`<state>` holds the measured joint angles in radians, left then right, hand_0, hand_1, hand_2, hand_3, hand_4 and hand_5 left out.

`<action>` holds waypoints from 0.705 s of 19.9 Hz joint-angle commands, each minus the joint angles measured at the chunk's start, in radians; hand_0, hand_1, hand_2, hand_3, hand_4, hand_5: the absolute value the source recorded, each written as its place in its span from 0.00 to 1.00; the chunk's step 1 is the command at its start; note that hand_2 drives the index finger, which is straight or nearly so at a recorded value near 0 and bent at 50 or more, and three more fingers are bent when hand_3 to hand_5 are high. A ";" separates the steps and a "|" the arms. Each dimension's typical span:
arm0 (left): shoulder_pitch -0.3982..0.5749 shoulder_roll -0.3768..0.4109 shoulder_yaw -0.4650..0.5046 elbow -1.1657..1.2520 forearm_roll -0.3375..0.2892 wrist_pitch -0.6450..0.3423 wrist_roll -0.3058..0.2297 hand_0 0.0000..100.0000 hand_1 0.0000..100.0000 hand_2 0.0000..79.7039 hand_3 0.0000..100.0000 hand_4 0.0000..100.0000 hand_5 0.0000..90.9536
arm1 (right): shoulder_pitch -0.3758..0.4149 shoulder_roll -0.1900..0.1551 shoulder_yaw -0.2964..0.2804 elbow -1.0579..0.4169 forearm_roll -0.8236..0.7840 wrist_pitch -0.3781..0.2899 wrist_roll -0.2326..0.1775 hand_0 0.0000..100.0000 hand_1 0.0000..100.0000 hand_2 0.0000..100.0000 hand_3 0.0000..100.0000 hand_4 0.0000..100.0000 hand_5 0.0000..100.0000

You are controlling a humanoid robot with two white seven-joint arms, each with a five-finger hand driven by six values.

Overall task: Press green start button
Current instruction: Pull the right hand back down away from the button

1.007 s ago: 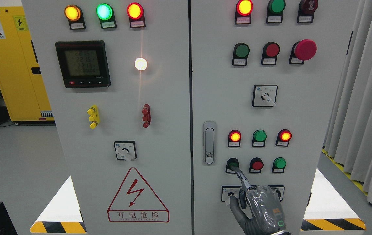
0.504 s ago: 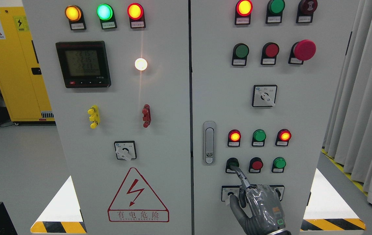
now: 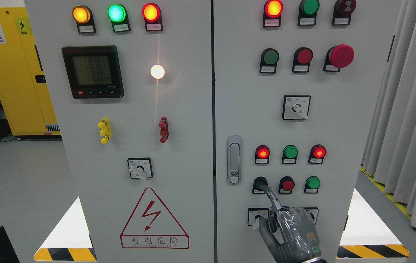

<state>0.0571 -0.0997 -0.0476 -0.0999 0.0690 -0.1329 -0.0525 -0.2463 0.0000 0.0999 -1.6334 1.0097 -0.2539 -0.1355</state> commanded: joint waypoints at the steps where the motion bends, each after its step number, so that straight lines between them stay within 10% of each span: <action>1: 0.001 0.000 0.000 0.000 0.000 -0.001 0.000 0.12 0.56 0.00 0.00 0.00 0.00 | 0.033 0.014 0.001 -0.080 0.000 -0.008 -0.009 0.78 0.91 0.05 0.95 0.95 1.00; 9: 0.000 0.000 0.000 0.000 0.000 -0.001 0.000 0.12 0.56 0.00 0.00 0.00 0.00 | 0.074 0.018 0.004 -0.147 -0.013 -0.013 -0.022 0.81 0.90 0.06 0.96 0.96 1.00; 14: 0.000 0.000 0.000 -0.001 0.000 -0.001 0.000 0.12 0.56 0.00 0.00 0.00 0.00 | 0.151 0.018 0.089 -0.213 -0.348 -0.005 -0.027 0.82 0.89 0.10 0.93 0.96 1.00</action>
<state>0.0571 -0.0997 -0.0476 -0.0999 0.0690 -0.1329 -0.0525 -0.1559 0.0000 0.1173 -1.7418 0.8875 -0.2669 -0.1623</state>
